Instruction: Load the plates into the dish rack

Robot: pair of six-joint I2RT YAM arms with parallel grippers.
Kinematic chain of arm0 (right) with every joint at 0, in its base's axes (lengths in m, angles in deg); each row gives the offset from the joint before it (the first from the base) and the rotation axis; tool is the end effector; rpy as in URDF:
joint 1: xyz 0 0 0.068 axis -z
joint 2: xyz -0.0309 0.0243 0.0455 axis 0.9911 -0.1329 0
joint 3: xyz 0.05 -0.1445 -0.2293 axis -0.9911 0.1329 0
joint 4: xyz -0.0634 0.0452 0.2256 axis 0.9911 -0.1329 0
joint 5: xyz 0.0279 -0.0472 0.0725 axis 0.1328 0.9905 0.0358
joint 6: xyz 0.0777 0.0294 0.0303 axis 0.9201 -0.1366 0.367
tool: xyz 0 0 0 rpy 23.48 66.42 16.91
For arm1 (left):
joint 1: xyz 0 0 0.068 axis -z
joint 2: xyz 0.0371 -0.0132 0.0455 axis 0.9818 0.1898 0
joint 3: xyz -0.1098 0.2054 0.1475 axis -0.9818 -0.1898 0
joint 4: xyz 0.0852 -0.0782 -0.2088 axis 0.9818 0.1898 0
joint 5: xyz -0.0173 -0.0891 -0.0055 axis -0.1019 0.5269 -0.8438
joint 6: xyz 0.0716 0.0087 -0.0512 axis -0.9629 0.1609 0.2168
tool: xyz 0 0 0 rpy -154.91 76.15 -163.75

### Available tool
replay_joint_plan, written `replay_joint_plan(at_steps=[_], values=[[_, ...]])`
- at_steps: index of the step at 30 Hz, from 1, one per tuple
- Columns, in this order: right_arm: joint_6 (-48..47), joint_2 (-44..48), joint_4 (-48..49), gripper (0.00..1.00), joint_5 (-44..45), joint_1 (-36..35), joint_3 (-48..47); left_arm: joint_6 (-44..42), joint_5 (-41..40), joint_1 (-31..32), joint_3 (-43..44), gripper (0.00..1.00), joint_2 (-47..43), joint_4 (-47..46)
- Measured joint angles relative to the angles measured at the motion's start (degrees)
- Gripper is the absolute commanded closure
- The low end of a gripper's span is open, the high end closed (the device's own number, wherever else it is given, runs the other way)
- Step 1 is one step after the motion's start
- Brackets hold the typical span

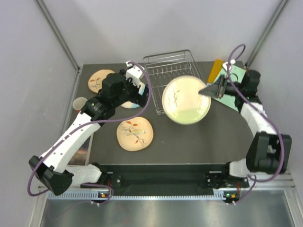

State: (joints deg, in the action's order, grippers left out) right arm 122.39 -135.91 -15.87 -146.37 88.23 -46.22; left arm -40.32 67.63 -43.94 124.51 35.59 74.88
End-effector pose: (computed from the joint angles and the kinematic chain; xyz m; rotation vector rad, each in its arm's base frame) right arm 0.2787 0.0486 0.3169 -0.3167 1.8818 1.6163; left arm 0.2281 -0.1628 0.4038 0.6588 1.7941 -0.3912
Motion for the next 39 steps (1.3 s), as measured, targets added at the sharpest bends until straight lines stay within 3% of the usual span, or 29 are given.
replay_joint_plan(at_steps=[2,10,21,25,31,39], values=[[4.2,-6.2,3.3,1.0,1.0,1.4,-6.8,-0.5,-1.1,-0.8,-1.4,0.01,0.3,-0.5],[5.2,-24.6,-1.9,1.0,11.5,4.1,-36.6,-1.0,-3.2,-1.5,-6.6,0.01,0.3,-5.0],[-10.7,-38.4,-24.3,1.0,31.5,2.9,-63.9,0.2,-3.3,-1.7,-8.2,0.01,0.9,-8.3],[-16.9,-40.9,-30.2,1.0,40.8,1.2,-69.6,0.2,-3.8,-1.7,-9.5,0.01,0.9,-9.1],[-25.6,-41.0,-37.3,1.0,54.1,-5.3,-70.6,0.2,-4.0,-1.7,-9.7,0.01,0.9,-9.6],[-30.0,-42.9,-40.8,1.0,62.5,-11.3,-74.3,0.2,-4.3,-1.8,-10.0,0.01,0.9,-9.8]])
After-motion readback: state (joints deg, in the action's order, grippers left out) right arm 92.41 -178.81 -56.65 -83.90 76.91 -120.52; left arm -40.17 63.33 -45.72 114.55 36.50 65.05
